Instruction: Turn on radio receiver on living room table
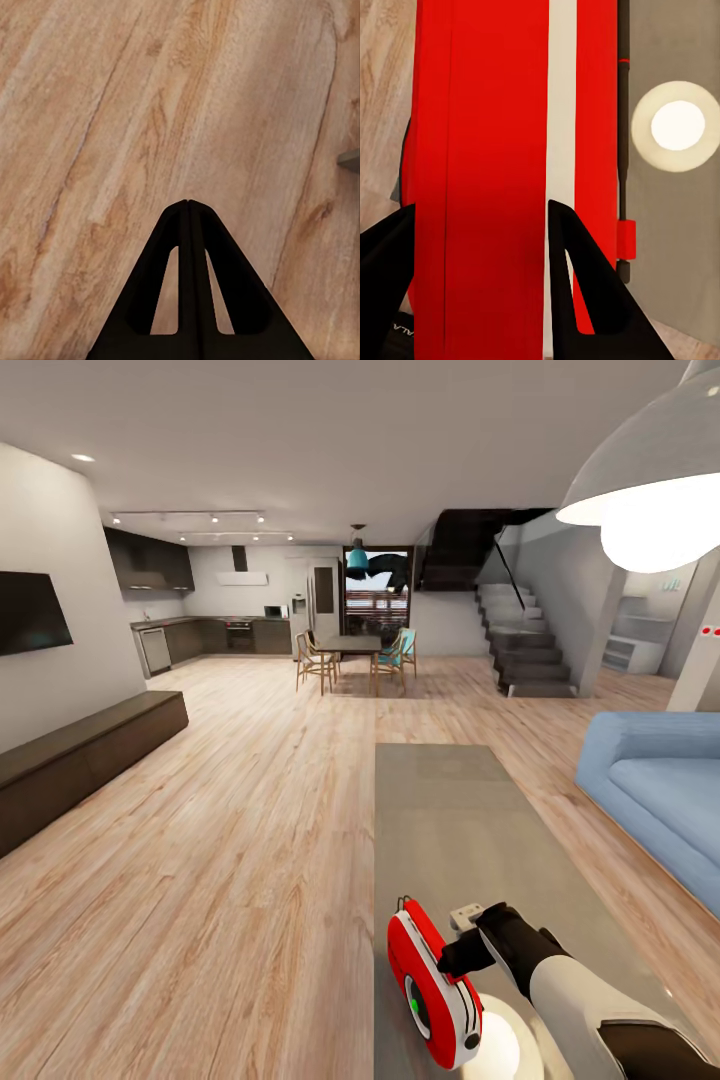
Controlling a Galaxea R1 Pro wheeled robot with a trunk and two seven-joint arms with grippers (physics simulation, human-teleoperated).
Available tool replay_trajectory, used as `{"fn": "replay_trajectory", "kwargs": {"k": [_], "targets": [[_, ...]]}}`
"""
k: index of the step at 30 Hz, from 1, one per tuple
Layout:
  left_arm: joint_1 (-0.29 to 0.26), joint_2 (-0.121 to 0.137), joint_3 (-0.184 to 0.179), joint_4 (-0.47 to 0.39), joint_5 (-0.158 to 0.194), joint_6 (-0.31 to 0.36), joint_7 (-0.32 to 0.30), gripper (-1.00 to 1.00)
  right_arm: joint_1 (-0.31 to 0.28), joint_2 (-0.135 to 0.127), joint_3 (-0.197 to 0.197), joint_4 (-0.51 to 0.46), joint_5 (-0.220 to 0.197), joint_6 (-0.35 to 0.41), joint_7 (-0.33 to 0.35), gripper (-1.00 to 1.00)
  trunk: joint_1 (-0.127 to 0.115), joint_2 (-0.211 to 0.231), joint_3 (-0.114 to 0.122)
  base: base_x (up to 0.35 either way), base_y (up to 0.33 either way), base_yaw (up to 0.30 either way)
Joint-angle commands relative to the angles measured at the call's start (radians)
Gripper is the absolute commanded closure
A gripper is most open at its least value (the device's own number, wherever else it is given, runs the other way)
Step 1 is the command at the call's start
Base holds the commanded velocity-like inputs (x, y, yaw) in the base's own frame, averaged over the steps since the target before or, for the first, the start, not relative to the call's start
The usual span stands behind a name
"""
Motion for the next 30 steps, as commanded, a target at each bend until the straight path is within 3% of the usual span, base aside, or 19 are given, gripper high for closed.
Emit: {"fn": "replay_trajectory", "kwargs": {"k": [1,4,8,15,30], "targets": [[0.0,0.0,0.0,0.0,0.0,0.0,0.0,1.0,-0.001,0.0,-0.002,0.0,-0.005,0.001,0.001,1.0,0.0,0.0,0.0,0.0,0.0,0.0],[0.0,-0.017,0.0,0.0,-0.002,0.0,0.003,1.0,-0.005,0.016,0.0,0.0,0.002,-0.006,0.001,1.0,0.0,0.0,0.0,0.0,0.0,0.0],[0.0,-0.026,0.0,0.0,-0.002,0.0,0.003,1.0,-0.005,0.019,0.0,0.0,0.006,-0.006,0.001,1.0,0.0,0.0,0.0,0.0,0.0,0.0],[0.0,-0.013,0.0,0.0,-0.002,0.0,0.002,1.0,-0.005,0.004,0.0,0.0,0.006,-0.007,0.008,1.0,0.0,0.0,0.0,0.0,0.0,0.0],[0.0,-0.011,0.0,0.0,-0.002,0.0,0.002,1.0,-0.004,0.003,0.001,0.0,0.001,0.004,0.007,1.0,0.0,0.0,0.0,0.0,0.0,0.0]]}}
